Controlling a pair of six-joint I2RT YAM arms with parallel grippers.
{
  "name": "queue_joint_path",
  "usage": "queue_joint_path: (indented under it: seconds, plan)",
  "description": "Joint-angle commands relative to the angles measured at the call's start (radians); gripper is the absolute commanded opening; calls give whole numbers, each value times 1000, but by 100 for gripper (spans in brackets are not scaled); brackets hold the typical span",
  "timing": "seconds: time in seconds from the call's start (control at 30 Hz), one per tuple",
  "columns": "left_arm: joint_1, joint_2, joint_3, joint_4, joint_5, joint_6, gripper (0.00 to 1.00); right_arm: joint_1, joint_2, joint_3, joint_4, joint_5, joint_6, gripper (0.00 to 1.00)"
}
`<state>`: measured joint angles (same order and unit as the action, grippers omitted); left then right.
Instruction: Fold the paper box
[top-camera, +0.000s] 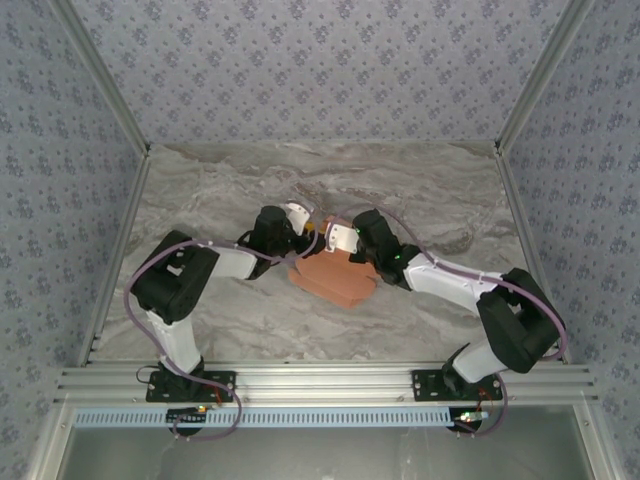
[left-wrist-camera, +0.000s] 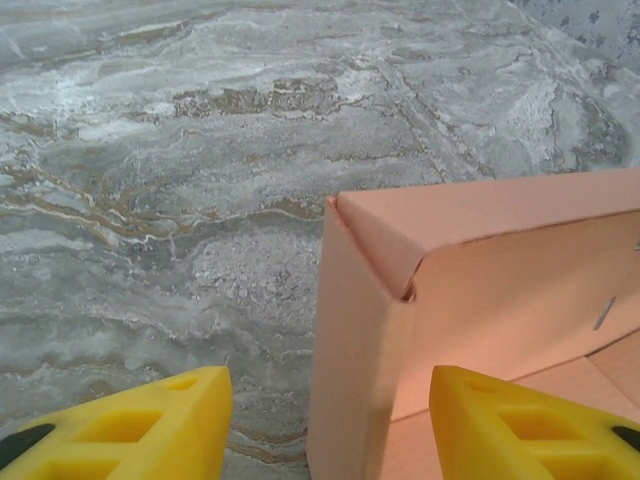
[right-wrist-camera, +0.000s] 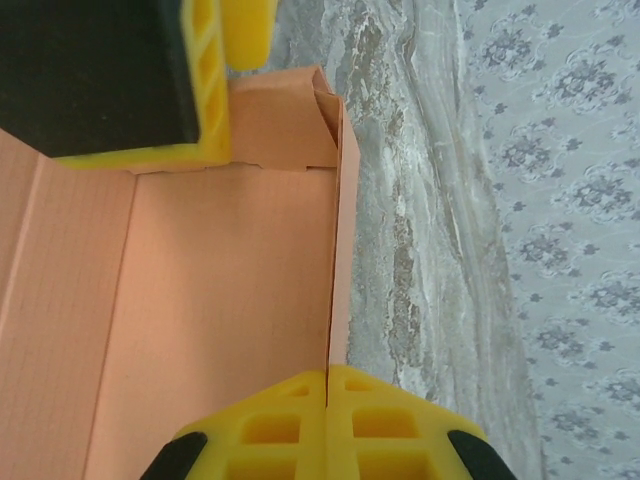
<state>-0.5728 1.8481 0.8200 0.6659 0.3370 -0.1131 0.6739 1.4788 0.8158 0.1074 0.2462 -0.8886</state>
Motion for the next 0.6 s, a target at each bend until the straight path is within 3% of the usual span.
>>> queue_joint_path:
  seconds: [0.0, 0.57]
  plan:
    - [18, 27, 34, -25, 57, -1, 54, -21, 3, 43, -87, -77, 68, 0]
    - [22, 80, 114, -111, 113, -19, 31, -42, 44, 83, -110, -95, 92, 0]
